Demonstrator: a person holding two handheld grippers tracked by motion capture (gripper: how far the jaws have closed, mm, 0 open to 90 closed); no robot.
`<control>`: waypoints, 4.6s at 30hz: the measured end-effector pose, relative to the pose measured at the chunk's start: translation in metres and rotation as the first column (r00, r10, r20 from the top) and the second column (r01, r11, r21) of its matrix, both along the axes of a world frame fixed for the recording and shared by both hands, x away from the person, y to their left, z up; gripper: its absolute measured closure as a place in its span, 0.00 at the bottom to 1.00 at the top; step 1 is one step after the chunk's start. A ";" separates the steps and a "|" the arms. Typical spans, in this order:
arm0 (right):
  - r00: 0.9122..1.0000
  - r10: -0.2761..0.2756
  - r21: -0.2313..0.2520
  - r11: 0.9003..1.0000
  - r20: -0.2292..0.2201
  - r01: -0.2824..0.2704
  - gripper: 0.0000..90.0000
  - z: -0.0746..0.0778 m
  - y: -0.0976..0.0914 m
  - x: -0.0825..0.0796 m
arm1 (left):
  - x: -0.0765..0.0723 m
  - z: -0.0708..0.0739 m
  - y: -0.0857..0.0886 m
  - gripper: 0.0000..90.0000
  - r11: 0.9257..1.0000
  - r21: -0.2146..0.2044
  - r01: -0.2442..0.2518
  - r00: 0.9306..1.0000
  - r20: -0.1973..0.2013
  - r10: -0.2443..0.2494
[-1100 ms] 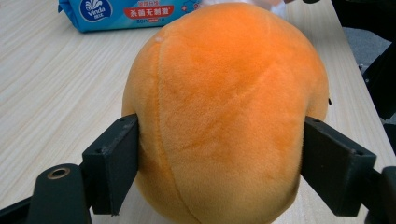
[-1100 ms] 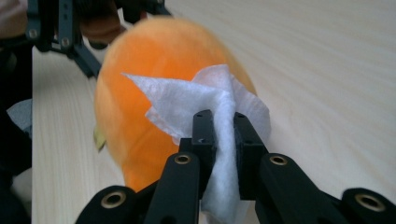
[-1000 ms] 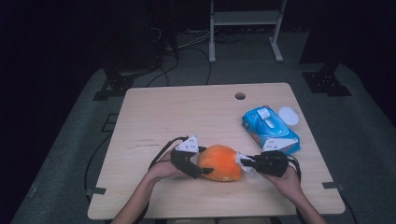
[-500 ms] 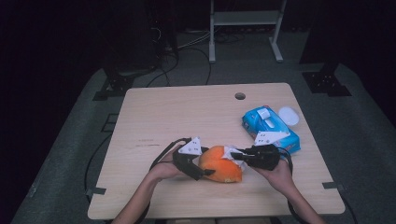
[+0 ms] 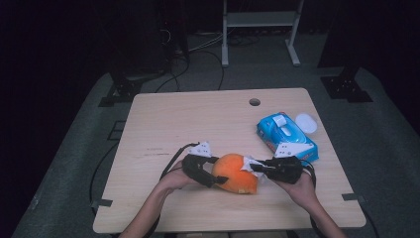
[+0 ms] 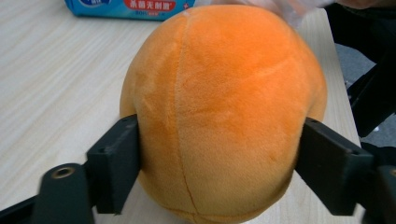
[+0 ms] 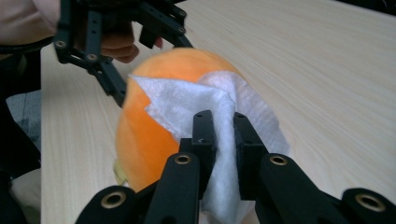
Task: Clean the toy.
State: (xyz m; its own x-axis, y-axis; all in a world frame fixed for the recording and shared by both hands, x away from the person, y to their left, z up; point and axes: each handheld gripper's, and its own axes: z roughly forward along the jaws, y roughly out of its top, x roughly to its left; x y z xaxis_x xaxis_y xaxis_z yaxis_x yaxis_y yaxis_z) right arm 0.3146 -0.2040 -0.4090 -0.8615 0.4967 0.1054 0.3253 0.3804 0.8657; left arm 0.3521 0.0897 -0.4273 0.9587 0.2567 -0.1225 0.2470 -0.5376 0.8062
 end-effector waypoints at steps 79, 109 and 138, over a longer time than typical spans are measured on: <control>0.999 0.038 -0.072 0.997 0.014 -0.037 0.90 0.020 0.021 0.002 | -0.017 0.022 -0.019 0.18 0.998 -0.032 0.059 0.995 0.081 -0.056; 1.000 0.023 -0.114 0.993 0.000 -0.023 0.90 0.005 0.012 -0.004 | -0.008 -0.009 0.000 0.26 0.999 0.008 0.053 0.998 0.043 -0.053; 0.997 0.041 -0.131 0.991 0.063 -0.033 0.90 0.004 0.029 -0.005 | -0.006 -0.010 0.007 0.27 0.997 0.005 0.079 0.996 0.045 -0.079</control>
